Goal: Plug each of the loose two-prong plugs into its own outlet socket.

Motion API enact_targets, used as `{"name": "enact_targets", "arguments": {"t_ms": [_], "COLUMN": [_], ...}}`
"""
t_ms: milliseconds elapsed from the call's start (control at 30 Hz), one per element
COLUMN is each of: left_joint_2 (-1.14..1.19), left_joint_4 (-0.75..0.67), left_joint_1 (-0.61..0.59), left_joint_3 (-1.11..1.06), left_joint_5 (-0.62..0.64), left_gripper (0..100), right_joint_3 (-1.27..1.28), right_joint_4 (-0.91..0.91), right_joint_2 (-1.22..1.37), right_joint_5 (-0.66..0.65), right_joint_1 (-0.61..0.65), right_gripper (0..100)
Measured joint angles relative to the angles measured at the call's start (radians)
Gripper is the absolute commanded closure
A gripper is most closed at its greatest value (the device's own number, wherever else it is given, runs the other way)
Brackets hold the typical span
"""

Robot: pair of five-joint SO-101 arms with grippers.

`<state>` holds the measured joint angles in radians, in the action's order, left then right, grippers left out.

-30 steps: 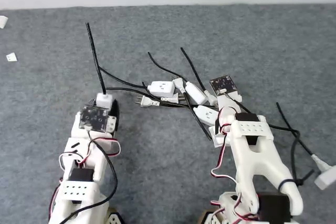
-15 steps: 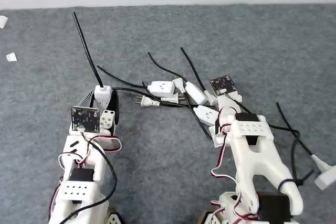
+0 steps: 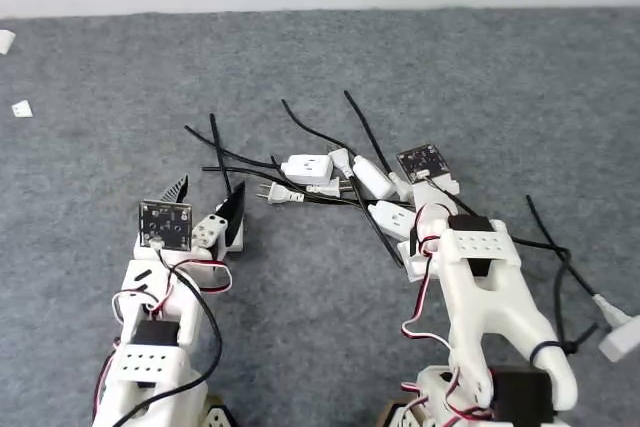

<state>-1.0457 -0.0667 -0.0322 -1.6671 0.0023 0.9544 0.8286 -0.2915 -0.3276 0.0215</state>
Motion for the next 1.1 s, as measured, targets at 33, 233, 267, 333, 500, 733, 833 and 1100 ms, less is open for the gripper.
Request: {"name": "enact_targets", "arguments": {"t_ms": [33,233,267,333,500,733,833,1100], "left_joint_2": [0.005,0.097,0.123,0.186,0.400,0.786,0.933,1.195], "left_joint_4": [0.048,0.499,0.552,0.629,0.732,0.732,0.732,0.732], "left_joint_1": [0.000,0.015,0.034,0.057,0.091,0.094,0.094,-0.002], "left_joint_3": [0.025,0.347,0.394,0.482,0.664,0.887,0.976,1.224], "left_joint_5": [0.014,0.061,0.086,0.127,0.192,0.210,0.256,0.339], "left_gripper": [80,80,80,80,80,81,81,81], "right_joint_3": [0.000,0.000,0.000,0.000,0.000,0.000,0.000,0.000], "right_joint_4": [0.000,0.000,0.000,0.000,0.000,0.000,0.000,0.000], "right_joint_2": [0.000,0.005,0.005,0.005,0.005,0.005,0.005,0.005], "right_joint_5": [0.000,0.000,0.000,0.000,0.000,0.000,0.000,0.000], "right_joint_1": [0.000,0.000,0.000,0.000,0.000,0.000,0.000,0.000], "right_gripper": [83.3,83.3,83.3,83.3,83.3,83.3,83.3,83.3]}}
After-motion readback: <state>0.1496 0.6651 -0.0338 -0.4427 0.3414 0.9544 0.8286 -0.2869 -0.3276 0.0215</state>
